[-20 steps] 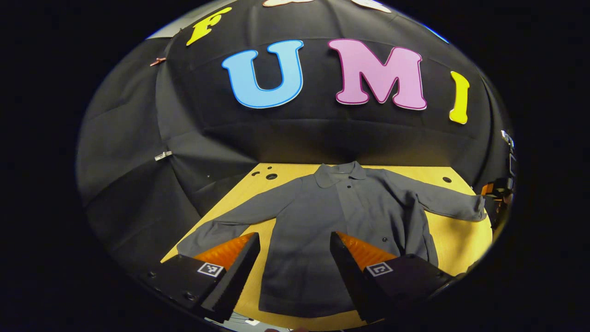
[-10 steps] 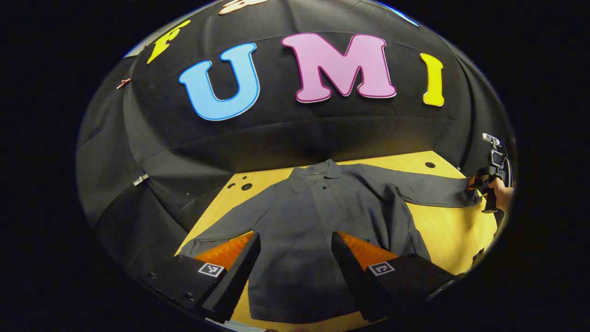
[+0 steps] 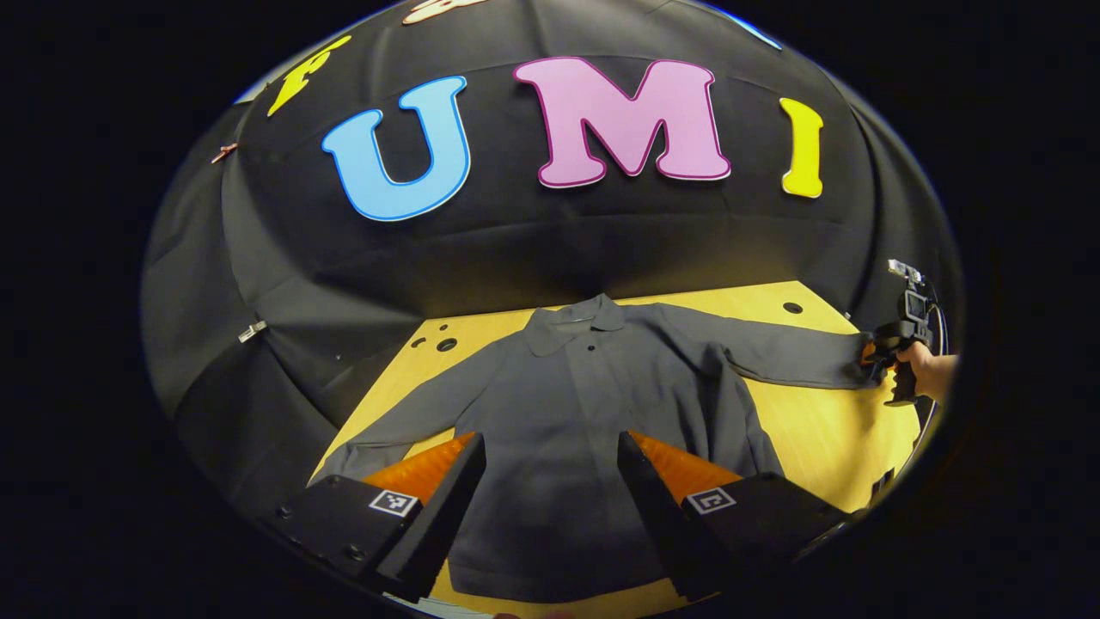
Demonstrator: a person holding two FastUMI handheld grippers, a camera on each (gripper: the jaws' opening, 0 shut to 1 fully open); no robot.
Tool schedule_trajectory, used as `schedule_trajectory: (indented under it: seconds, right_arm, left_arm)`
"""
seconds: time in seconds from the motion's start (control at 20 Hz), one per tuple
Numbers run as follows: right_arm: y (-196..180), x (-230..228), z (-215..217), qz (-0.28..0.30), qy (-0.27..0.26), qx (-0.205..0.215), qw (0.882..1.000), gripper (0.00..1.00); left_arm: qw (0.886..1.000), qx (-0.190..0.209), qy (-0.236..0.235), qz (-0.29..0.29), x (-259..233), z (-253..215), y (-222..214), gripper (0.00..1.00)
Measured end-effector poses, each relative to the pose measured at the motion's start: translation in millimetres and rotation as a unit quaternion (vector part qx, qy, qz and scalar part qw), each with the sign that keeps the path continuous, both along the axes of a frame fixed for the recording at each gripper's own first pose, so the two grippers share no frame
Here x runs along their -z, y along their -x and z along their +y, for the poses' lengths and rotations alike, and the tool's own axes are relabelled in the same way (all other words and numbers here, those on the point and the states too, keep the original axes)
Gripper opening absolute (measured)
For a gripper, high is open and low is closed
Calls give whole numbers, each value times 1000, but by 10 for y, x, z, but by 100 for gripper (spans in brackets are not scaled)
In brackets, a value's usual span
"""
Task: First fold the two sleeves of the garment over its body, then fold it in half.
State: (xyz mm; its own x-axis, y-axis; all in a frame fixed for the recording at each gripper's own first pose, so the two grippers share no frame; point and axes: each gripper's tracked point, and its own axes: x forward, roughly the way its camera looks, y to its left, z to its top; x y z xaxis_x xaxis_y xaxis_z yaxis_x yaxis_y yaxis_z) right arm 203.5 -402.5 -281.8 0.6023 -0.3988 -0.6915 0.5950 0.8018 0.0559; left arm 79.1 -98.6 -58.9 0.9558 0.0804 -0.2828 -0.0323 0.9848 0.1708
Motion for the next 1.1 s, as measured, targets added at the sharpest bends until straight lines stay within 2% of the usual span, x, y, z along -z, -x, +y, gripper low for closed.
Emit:
schedule_trajectory:
  seconds: [0.1, 0.15, 0.2, 0.3, 0.35, 0.4, 0.8, 1.05, 1.1]
  right_arm:
    - [-52, -4, 147, -1, 14, -25, 1000, 20]
    - [-79, 31, 211, 2, 15, -39, 999, 19]
    - [-98, 11, 288, 1, 10, -56, 998, 10]
    - [-76, -8, 340, -2, -23, -67, 998, 7]
    - [-78, -101, 365, -4, -21, -75, 997, 2]
    - [-106, -236, 378, -11, 3, -89, 996, 7]
    - [-217, -1182, 1136, -68, 59, -189, 978, 6]
    - [-497, -1709, 1956, -103, 72, -257, 958, 6]
    - [-589, -1837, 2202, -112, 76, -276, 952, 6]
  left_arm:
    - [1000, -3, -2, -7, -44, 49, 58, 98]
    - [1000, -6, -2, -9, -59, 86, 85, 98]
    - [1000, -16, 0, -11, -53, 182, 149, 98]
    - [999, -31, 13, -8, -19, 326, 224, 98]
    - [999, -40, 22, -3, 33, 424, 291, 97]
    - [999, -46, 29, -1, 69, 507, 334, 98]
    - [996, -74, 55, 1, 191, 823, 543, 98]
    - [993, -103, 61, -11, 142, 1170, 729, 98]
    - [991, -112, 65, -11, 145, 1255, 772, 98]
